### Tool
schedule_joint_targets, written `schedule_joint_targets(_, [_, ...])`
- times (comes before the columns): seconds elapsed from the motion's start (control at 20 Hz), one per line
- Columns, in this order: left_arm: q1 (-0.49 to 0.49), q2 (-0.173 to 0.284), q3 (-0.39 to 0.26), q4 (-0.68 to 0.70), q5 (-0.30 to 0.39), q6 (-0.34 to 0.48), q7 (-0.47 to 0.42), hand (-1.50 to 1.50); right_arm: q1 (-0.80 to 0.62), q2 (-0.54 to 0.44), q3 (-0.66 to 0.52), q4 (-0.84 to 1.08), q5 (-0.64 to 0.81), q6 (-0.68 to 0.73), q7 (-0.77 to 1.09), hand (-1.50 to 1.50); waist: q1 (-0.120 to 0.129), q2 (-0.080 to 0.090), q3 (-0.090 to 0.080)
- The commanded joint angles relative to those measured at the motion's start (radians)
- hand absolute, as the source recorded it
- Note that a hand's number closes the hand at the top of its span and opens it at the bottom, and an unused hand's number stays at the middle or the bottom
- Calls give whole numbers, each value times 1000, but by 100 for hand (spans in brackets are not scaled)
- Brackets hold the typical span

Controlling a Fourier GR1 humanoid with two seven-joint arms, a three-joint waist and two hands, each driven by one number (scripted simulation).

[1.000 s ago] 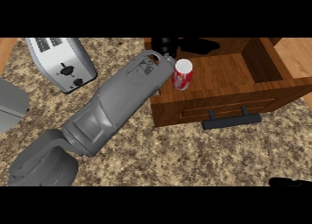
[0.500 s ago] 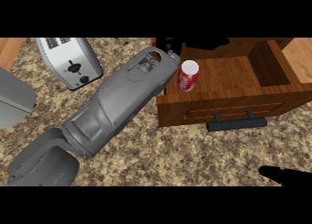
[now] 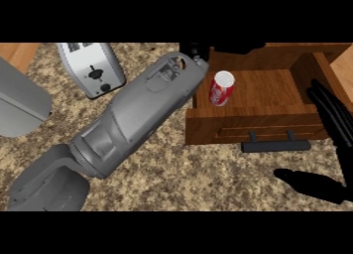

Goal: Pick up the can, place it into the drawer and close the drawer

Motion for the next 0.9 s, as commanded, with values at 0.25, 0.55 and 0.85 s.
schedule_joint_targets(0.25, [-10, 23, 12, -68, -36, -4, 79, -150, -51, 16, 130, 249, 337, -135, 12, -150, 53, -15, 0])
schedule_joint_targets(0.55, [53, 130, -18, -182, -102, -7, 172, -150, -140, 82, 93, 441, 363, -264, -6, -150, 61, -19, 0])
schedule_joint_targets(0.85, [116, 255, -12, -336, -114, -40, 239, -150, -274, 85, 12, 754, 377, -400, -77, -150, 87, -18, 0])
